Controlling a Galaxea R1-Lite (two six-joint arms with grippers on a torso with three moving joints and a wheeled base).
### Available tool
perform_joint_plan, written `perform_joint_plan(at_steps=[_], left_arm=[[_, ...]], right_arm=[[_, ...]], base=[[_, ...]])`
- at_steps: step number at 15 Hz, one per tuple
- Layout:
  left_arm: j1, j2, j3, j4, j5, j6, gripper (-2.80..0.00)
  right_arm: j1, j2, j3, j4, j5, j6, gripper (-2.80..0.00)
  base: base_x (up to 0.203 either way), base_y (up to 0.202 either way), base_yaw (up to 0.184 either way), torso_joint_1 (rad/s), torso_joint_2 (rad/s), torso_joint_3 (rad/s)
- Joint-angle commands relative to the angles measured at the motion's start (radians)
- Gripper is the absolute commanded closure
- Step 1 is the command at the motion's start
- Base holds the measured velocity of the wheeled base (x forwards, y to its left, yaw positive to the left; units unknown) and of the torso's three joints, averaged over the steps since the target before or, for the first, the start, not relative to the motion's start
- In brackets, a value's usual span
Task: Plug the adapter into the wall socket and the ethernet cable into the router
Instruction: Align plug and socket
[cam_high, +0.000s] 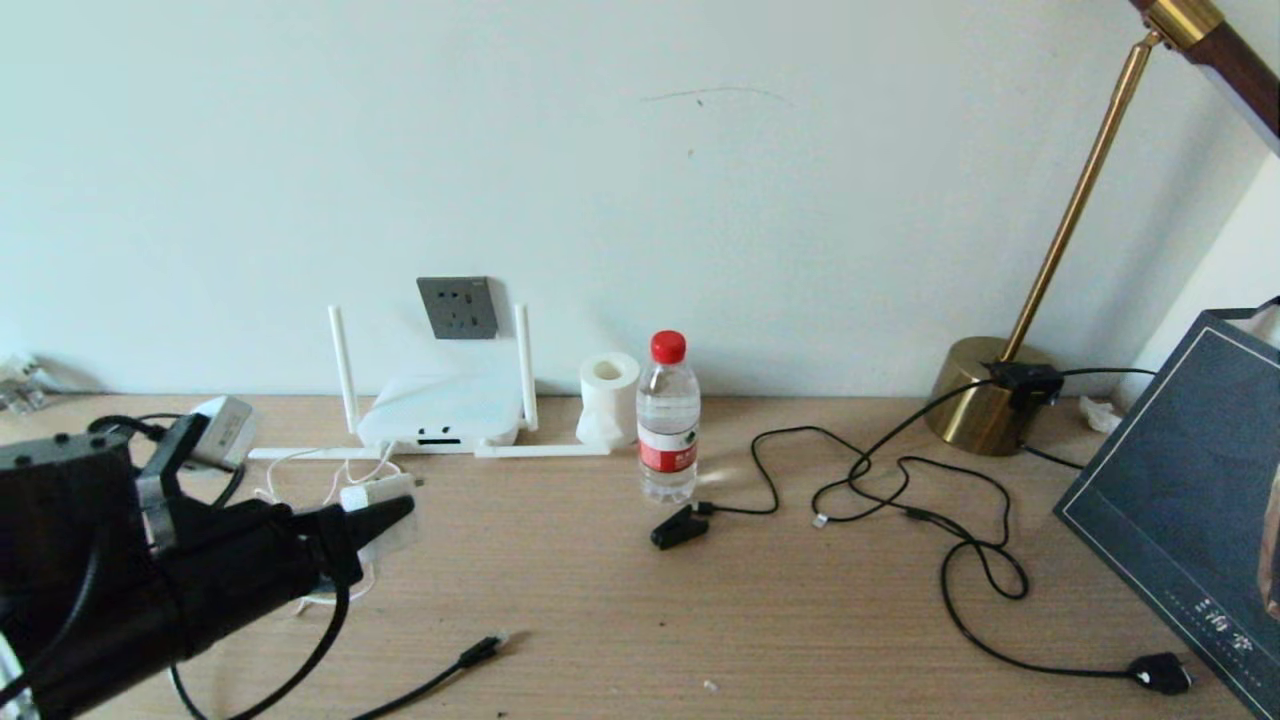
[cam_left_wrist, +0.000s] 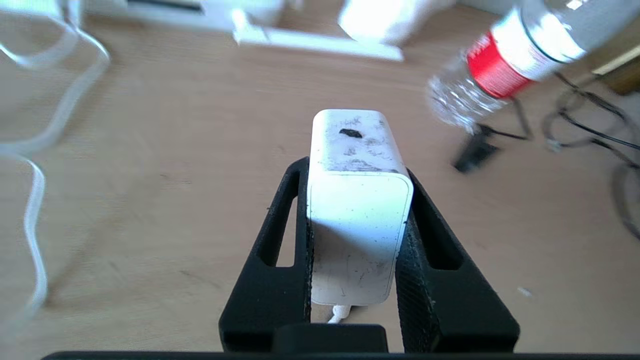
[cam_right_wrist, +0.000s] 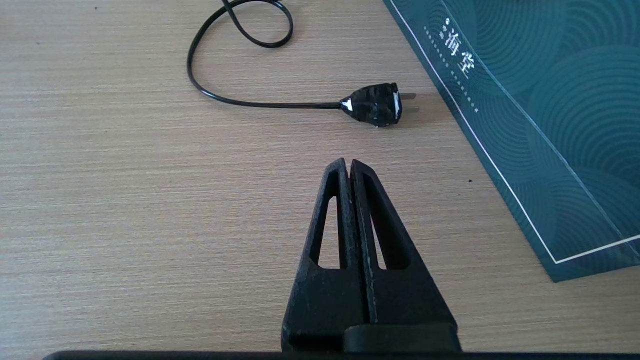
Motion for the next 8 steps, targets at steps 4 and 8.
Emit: perform_joint_plan(at_steps=[4, 8], left_arm=[[-0.006, 0.247, -0.017, -0.304, 0.089, 0.101, 0.0], [-0.004, 0.54, -0.043, -0.695, 0.117, 0.23, 0.0]], right_arm=[[0.0, 0.001, 0.0, 0.0, 0.0, -0.001, 0.0], [0.0, 0.001, 0.0, 0.0, 0.0, -0.001, 0.0]], base=[[0.0, 0.0, 0.0, 0.0, 0.0, 0.0], [0.0, 0.0, 0.0, 0.0, 0.0, 0.0]])
